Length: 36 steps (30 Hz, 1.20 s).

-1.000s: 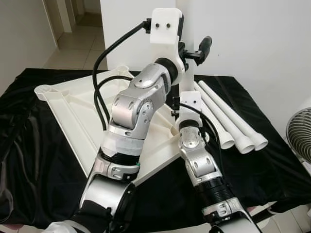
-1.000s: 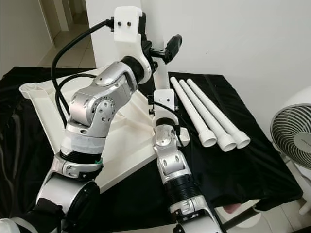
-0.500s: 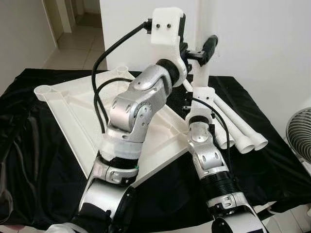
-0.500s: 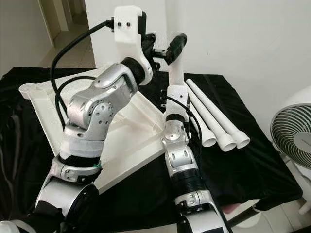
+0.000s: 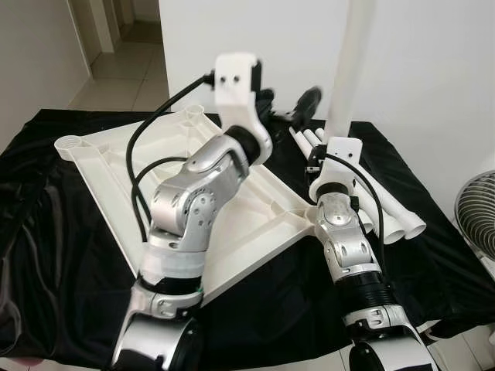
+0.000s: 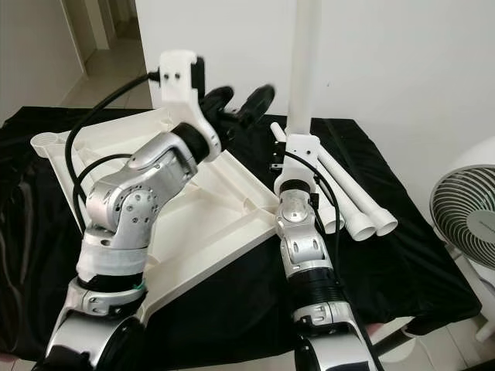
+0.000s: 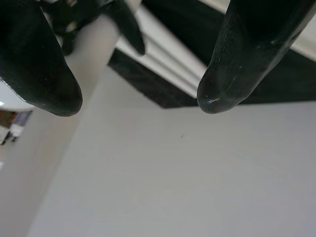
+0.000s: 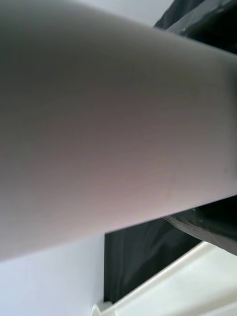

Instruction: Building children table

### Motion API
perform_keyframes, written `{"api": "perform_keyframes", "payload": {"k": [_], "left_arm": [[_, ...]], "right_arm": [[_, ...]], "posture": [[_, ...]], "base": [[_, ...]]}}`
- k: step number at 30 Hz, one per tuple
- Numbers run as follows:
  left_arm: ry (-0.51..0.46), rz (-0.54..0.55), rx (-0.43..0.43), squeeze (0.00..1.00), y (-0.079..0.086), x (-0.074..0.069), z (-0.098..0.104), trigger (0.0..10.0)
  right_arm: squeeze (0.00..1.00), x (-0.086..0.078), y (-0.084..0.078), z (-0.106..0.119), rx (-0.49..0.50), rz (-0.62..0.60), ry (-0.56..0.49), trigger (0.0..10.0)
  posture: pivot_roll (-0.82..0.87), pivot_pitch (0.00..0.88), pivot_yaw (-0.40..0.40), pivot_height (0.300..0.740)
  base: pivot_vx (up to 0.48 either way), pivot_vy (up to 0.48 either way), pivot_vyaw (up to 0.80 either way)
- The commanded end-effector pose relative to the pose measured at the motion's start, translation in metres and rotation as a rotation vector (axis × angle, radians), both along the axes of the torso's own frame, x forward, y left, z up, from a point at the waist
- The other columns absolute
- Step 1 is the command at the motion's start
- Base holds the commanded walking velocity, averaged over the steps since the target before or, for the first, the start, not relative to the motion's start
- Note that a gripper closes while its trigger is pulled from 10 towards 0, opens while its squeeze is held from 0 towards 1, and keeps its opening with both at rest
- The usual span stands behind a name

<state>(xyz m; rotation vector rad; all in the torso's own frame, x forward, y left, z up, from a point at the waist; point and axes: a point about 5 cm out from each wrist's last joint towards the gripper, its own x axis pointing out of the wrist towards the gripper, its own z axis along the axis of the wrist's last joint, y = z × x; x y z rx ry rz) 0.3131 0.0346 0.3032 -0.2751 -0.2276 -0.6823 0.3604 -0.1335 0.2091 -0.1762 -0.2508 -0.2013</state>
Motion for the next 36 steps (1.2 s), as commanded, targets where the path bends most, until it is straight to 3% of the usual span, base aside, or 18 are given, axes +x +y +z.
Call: {"api": "perform_keyframes", "payload": {"k": [1,2,6,12,15,28,32,34,36], "left_arm": [[-0.013,0.0,0.059,0.0,-0.003,0.0,-0.007,10.0],[-0.013,0.0,0.059,0.0,-0.003,0.0,-0.007,10.0],[-0.002,0.071,0.247,0.0,0.002,0.005,-0.05,10.0],[0.002,0.08,0.299,0.0,0.002,0.004,-0.062,10.0],[-0.008,0.069,0.406,0.0,-0.001,-0.001,-0.085,10.0],[-0.008,-0.032,0.495,0.0,-0.014,-0.01,-0.108,10.0],[0.003,-0.096,0.573,0.0,-0.027,-0.015,-0.124,10.0],[0.027,-0.152,0.63,0.0,-0.042,-0.019,-0.137,10.0],[0.027,-0.152,0.63,0.0,-0.042,-0.019,-0.137,10.0]], "right_arm": [[0.0,-0.001,-0.004,-0.003,0.0,0.008,0.004,10.0],[0.0,-0.001,-0.004,-0.003,0.0,0.008,0.004,10.0],[0.0,-0.006,-0.014,-0.012,0.05,0.051,0.027,10.0],[0.0,-0.007,-0.016,-0.013,0.053,0.059,0.023,10.0],[0.0,-0.007,-0.017,-0.013,0.048,0.065,0.018,10.0],[0.0,-0.007,-0.019,-0.012,0.044,0.071,0.01,10.0],[0.0,-0.007,-0.019,-0.011,0.043,0.073,0.006,10.0],[0.0,-0.007,-0.018,-0.009,0.043,0.072,0.0,10.0],[0.0,-0.007,-0.018,-0.009,0.043,0.072,0.0,10.0]], "posture": [[0.04,0.0,-0.045,0.74],[0.04,0.0,-0.045,0.74],[0.04,0.0,-0.043,0.74],[0.03,0.0,-0.041,0.74],[0.03,0.0,-0.04,0.74],[0.03,0.0,-0.037,0.74],[0.03,0.0,-0.037,0.74],[0.03,0.006,-0.034,0.74],[0.03,0.006,-0.034,0.74]], "base": [[0.0,0.0,0.0],[0.0,0.0,0.0],[0.0,0.0,0.0],[0.0,0.0,0.0],[0.0,0.0,0.0],[0.0,0.0,0.0],[0.0,0.0,0.0],[0.0,0.0,0.0],[0.0,0.0,0.0]]}}
